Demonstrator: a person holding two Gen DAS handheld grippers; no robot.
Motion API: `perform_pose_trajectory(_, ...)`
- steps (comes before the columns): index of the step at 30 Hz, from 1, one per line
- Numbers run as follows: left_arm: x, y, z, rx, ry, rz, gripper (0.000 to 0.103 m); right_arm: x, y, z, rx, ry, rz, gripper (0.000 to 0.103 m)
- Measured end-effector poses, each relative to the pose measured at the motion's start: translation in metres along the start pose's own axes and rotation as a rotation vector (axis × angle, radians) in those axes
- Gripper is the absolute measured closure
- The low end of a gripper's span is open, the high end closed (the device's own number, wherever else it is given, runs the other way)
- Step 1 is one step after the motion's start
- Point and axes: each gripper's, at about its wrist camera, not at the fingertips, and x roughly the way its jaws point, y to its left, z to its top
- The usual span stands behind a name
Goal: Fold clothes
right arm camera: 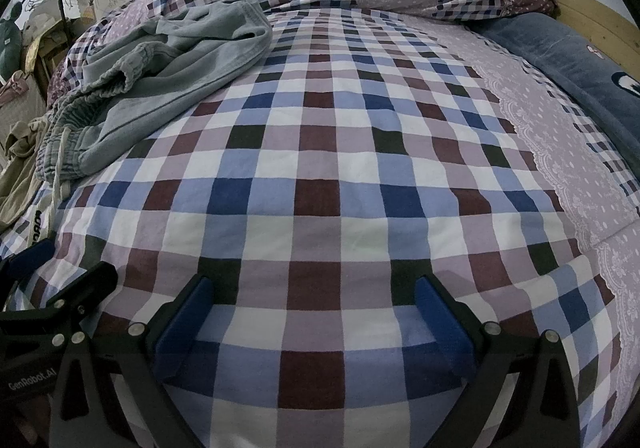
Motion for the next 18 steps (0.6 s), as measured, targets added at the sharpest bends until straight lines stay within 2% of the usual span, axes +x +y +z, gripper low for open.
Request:
perform_pose_trajectory(4, -0.012, 0.003, 0.000, -0.006, -0.042, -0.003, 0.000, 0.000, -0.001, 0.000, 0.002, 0.000, 0.002, 0.000)
perform_pose_trajectory(13, -0.060, 0.027, 0.010, -0.005, -0.237, 0.007, 0.001, 0.001, -0.002, 0.002, 0.009, 0.007, 0.011, 0.000)
perform_pose_trajectory(18, -0.073, 0.052, 0.015, -0.026, -0.269, 0.040, 0.001, 0.003, -0.002, 0.001, 0.013, 0.019, 0.016, 0.000)
